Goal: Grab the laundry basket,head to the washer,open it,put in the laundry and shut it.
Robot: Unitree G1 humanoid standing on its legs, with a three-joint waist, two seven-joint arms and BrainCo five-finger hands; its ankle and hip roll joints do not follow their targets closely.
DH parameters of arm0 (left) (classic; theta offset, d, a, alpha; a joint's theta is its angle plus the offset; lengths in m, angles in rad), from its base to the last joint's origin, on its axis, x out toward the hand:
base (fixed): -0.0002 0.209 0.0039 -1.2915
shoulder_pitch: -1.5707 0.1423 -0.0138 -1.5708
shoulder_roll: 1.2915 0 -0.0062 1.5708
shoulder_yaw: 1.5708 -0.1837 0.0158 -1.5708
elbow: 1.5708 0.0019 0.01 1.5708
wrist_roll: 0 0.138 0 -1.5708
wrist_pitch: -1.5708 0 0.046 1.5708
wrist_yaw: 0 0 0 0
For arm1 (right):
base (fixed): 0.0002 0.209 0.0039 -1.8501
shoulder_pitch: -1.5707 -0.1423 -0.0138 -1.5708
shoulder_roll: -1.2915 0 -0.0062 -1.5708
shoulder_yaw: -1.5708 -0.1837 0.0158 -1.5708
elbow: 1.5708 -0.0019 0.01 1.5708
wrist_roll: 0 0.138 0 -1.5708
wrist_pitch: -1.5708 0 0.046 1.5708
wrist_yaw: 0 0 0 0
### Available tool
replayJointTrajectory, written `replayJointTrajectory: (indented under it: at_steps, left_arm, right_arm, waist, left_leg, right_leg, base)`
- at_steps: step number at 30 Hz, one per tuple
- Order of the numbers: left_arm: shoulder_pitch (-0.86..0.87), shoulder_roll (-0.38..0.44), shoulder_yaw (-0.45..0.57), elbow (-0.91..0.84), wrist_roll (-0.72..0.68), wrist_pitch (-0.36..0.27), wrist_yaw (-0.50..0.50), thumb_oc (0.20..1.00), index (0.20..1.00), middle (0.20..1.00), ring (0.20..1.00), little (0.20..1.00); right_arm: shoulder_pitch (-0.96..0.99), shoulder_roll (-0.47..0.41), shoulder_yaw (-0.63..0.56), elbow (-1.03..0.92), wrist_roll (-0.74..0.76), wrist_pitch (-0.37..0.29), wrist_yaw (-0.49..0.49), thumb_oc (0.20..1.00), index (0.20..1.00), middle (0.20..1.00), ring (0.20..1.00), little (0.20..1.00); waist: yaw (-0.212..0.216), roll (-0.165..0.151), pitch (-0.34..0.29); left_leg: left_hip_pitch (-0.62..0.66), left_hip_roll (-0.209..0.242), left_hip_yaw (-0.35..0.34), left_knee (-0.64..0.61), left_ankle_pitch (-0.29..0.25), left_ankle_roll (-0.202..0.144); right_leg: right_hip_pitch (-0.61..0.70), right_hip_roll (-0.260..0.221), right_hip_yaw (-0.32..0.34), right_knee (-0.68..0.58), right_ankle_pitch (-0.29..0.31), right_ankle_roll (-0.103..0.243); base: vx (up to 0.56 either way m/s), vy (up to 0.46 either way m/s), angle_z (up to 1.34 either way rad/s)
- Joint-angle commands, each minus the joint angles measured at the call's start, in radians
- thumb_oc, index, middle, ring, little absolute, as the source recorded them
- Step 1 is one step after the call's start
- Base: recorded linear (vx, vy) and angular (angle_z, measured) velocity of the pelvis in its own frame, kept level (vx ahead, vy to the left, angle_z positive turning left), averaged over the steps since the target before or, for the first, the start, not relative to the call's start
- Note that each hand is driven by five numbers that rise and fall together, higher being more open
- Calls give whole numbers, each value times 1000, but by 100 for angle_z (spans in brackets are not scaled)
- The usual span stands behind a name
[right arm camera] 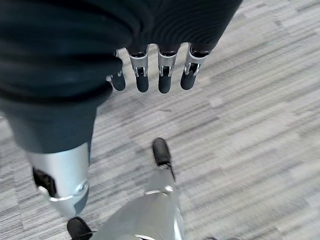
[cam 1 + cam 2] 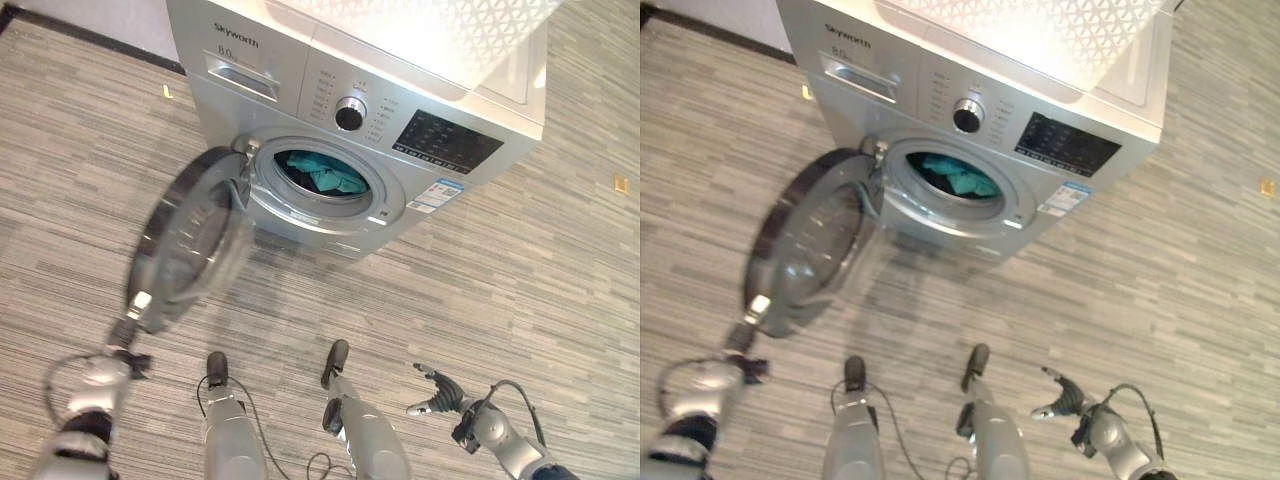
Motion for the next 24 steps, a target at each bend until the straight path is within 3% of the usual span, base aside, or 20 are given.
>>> replayJointTrajectory:
  at_steps: [1,2,5,8,11,12,16,18,24]
  left_arm:
    - [-178,-165,-148,-129,-51,-78,-101,1000,1000,1000,1000,1000]
    - [-198,-209,-207,-188,-67,-88,-91,1000,1000,1000,1000,1000]
    - [-228,-237,-246,-239,-67,-99,-78,1000,1000,1000,1000,1000]
    - [-248,-225,-269,-323,-31,-117,-59,1000,1000,1000,1000,1000]
    - [-207,-160,-259,-412,3,-126,-74,1000,1000,1000,1000,1000]
    - [-147,-106,-239,-443,40,-132,-88,1000,1000,1000,1000,1000]
    - [-39,-36,-196,-446,86,-141,-126,1000,1000,1000,1000,1000]
    - [112,15,-110,-410,90,-165,-167,1000,1000,1000,1000,1000]
    - [295,19,25,-291,106,-177,-166,1000,1000,1000,1000,1000]
  right_arm:
    - [-35,-5,9,7,-40,4,-20,1000,1000,1000,1000,1000]
    - [-30,19,12,27,-42,2,-30,1000,1000,1000,1000,1000]
    - [-29,43,17,53,-39,3,-36,1000,1000,1000,1000,1000]
    - [-17,65,26,78,-52,4,-39,1000,1000,1000,1000,1000]
    - [11,64,18,63,-62,3,-24,1000,1000,1000,1000,1000]
    - [37,55,4,35,-69,3,-4,1000,1000,1000,1000,1000]
    - [70,45,-23,0,-74,-1,19,1000,1000,1000,1000,1000]
    - [112,43,-66,-46,-57,-14,35,1000,1000,1000,1000,1000]
    - [175,75,-134,-66,-32,-19,41,1000,1000,1000,1000,1000]
  waist:
    - [-56,-2,-16]
    - [-58,2,-17]
    - [-61,11,-27]
    - [-65,27,-44]
    - [-61,43,-61]
    - [-54,54,-71]
    - [-43,65,-86]
    - [-22,78,-101]
    - [14,95,-139]
  left_leg:
    - [-49,13,-4,3,7,54]
    - [-33,1,14,-11,34,67]
    - [-10,-4,22,-30,41,69]
    - [15,-8,29,-58,48,69]
    - [38,-6,43,-83,54,68]
    - [51,-4,50,-94,58,66]
    - [67,0,56,-108,64,63]
    - [86,5,57,-114,64,60]
    - [128,3,48,-131,65,61]
  right_leg:
    - [58,-53,-4,54,-93,108]
    - [61,-67,-9,58,-85,98]
    - [74,-70,-6,56,-90,98]
    - [87,-71,-4,48,-94,99]
    - [95,-70,-3,40,-95,103]
    - [100,-68,-2,34,-97,103]
    - [110,-66,-2,30,-100,103]
    - [131,-65,-8,25,-108,104]
    - [185,-64,-24,17,-123,104]
  base:
    - [-15,-15,-11]
    - [-15,-15,-19]
    - [21,-22,-20]
    - [49,-20,-12]
    - [67,-13,-10]
    - [56,-16,-18]
    - [44,-25,-14]
    - [65,-51,-9]
    - [45,-41,8]
